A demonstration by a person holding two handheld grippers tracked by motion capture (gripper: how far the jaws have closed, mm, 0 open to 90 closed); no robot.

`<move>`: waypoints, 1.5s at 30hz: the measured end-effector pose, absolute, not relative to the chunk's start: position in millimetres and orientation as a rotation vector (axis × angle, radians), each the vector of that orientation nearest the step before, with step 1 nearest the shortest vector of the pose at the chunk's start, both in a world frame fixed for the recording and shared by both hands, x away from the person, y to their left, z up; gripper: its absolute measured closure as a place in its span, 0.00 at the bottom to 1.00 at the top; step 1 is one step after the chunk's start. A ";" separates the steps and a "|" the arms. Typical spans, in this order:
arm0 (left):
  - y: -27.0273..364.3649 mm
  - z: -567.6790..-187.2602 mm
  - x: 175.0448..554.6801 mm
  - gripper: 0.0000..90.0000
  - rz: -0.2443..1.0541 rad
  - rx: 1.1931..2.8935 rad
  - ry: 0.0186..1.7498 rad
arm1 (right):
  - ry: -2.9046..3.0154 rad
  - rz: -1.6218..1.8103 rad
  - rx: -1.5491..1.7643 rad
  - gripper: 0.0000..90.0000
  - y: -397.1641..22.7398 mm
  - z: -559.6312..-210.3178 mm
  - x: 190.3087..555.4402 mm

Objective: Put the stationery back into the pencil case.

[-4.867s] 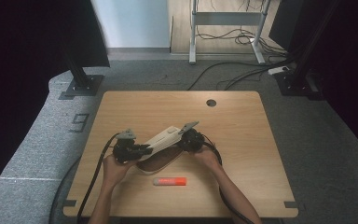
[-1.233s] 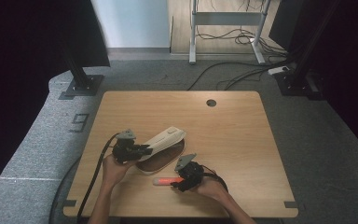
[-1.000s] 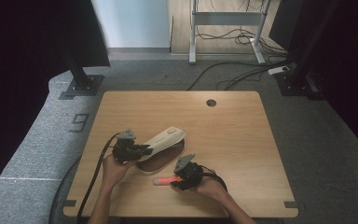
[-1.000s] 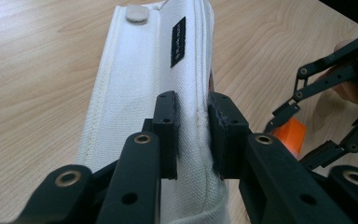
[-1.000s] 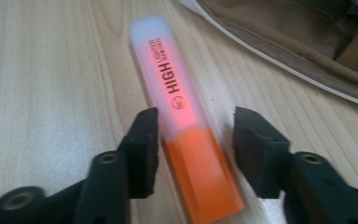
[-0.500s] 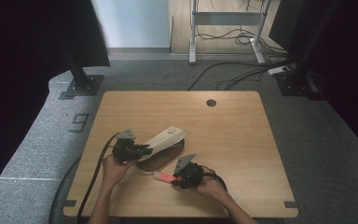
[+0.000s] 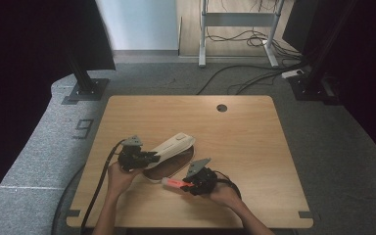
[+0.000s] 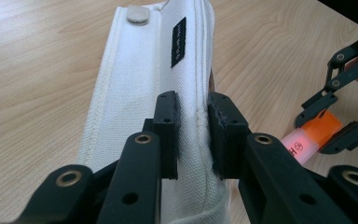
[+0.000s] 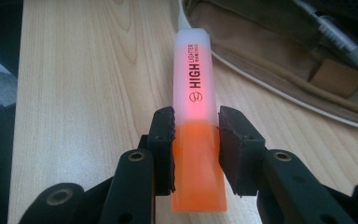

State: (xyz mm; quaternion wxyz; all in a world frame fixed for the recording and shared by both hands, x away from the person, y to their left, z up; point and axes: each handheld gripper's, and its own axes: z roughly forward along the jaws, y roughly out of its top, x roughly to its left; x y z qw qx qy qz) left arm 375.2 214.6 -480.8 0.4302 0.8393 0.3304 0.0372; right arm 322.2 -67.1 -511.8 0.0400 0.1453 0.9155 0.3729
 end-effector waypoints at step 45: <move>215.2 -479.8 375.0 0.83 0.089 2.092 0.824 | 2.732 1.082 0.513 0.73 -32.3 -516.4 380.4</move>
